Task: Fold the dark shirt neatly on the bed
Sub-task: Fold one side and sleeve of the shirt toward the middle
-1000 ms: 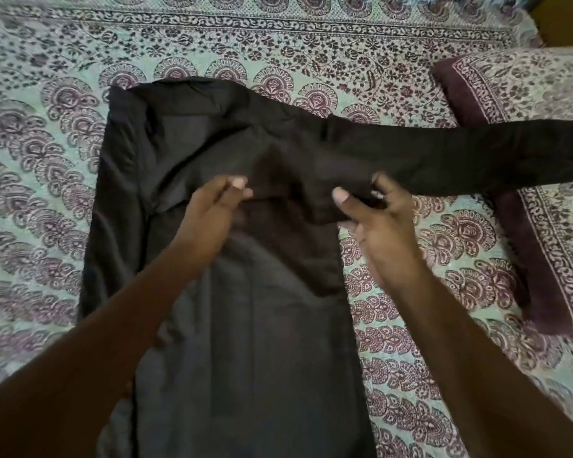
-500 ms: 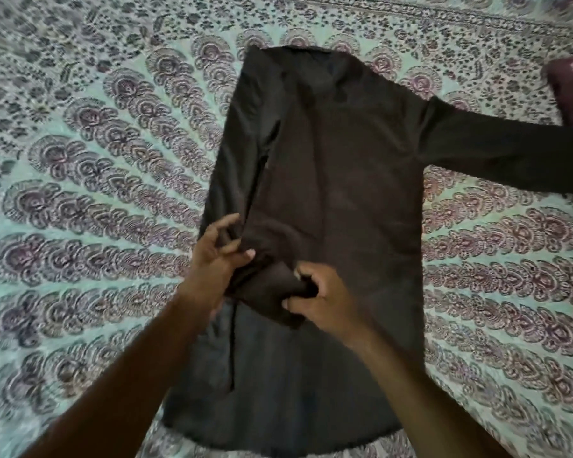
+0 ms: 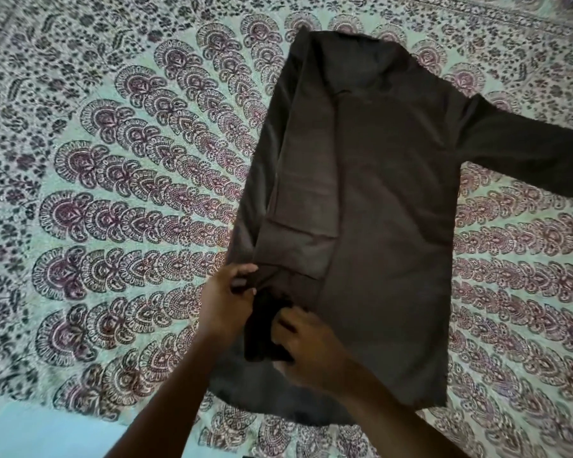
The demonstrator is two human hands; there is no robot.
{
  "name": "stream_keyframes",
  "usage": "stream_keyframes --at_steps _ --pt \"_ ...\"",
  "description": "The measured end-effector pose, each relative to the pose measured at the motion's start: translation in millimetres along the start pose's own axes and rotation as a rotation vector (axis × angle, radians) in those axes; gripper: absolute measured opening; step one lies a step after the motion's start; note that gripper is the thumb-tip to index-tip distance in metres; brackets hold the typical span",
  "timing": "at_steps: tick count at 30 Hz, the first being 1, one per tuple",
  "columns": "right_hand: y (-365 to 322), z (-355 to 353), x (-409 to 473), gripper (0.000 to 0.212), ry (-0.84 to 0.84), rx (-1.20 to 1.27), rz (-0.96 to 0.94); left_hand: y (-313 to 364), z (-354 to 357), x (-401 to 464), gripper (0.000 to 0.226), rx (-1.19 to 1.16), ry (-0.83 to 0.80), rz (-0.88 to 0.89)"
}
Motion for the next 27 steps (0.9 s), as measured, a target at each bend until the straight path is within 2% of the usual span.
stream_keyframes --at_steps 2,5,7,10,13,17,22,24,27 --pt "-7 10 -2 0.047 -0.013 -0.023 -0.042 -11 -1 -8 0.042 0.017 0.015 0.015" --pt "-15 13 -6 0.035 0.026 0.015 -0.072 -14 0 -19 0.040 0.120 0.049 0.159" --pt "-17 10 -9 0.038 0.047 0.064 -0.084 -13 2 -29 0.035 0.203 0.071 0.238" --pt "-12 -12 -11 0.032 0.174 0.144 -0.073 -11 10 -43 0.038 0.366 0.069 0.279" --pt "9 -40 -10 0.015 0.386 0.079 0.046 -10 20 -51 0.044 0.471 0.066 0.272" --pt "59 -57 -1 0.020 0.513 0.003 0.309 -4 31 -52 0.057 0.491 0.085 0.248" --pt "101 -68 -3 0.032 0.683 0.201 0.717 -8 13 -38 0.026 0.083 0.179 0.104" --pt "104 -68 0 0.034 0.710 0.285 0.763 -9 1 -32 0.020 0.081 0.218 0.102" --pt "103 -65 5 0.038 0.683 0.308 0.776 -16 -6 -26 0.022 0.127 0.174 0.095"
Point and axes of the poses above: each hand's wrist, its own x-axis towards the middle knuckle, its own z-axis out of the palm, y = z × x, the point moved 10 cm from there along x, towards the middle knuckle, and after that the axes turned 3 degrees about -x, right-handed, at the moved point
